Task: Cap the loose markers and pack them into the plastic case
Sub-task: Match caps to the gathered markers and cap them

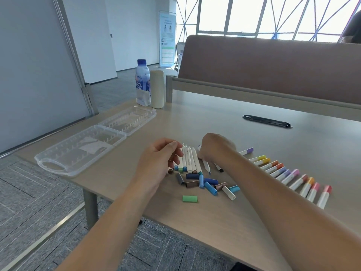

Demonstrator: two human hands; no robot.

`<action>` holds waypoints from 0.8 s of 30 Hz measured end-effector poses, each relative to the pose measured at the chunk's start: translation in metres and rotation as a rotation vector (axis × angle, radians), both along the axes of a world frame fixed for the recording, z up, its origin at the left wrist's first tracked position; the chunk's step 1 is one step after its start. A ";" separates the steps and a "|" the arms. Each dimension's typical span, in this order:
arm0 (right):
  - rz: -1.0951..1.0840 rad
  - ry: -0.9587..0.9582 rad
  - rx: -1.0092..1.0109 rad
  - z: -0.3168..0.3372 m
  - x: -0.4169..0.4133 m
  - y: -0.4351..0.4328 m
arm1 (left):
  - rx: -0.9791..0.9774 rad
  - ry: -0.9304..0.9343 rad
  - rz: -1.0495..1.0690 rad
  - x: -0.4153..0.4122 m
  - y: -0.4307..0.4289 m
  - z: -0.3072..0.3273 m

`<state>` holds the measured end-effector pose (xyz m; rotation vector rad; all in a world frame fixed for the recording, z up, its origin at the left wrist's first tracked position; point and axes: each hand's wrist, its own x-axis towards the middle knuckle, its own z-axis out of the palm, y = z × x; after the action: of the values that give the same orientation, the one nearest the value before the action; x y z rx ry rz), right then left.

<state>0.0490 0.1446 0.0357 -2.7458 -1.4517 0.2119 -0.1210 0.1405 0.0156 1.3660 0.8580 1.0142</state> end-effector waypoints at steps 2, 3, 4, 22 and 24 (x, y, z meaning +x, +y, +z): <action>0.008 0.020 0.011 0.001 0.000 -0.002 | 0.004 -0.001 -0.004 -0.002 0.001 -0.001; 0.014 0.032 0.043 0.001 0.001 -0.004 | 0.009 0.001 -0.005 -0.003 0.001 0.000; 0.023 0.049 0.098 0.003 0.003 -0.007 | 0.018 0.006 -0.008 -0.003 0.000 0.000; 0.010 1.232 0.762 0.017 0.043 -0.115 | 0.148 0.183 -0.150 0.019 -0.021 0.002; -0.015 1.221 0.762 0.017 0.043 -0.121 | 0.195 0.244 -0.161 0.022 -0.021 0.000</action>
<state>0.0918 0.0234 0.0530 -1.4574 -0.8422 0.8925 -0.0993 0.1200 0.0155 1.7224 0.8284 0.8337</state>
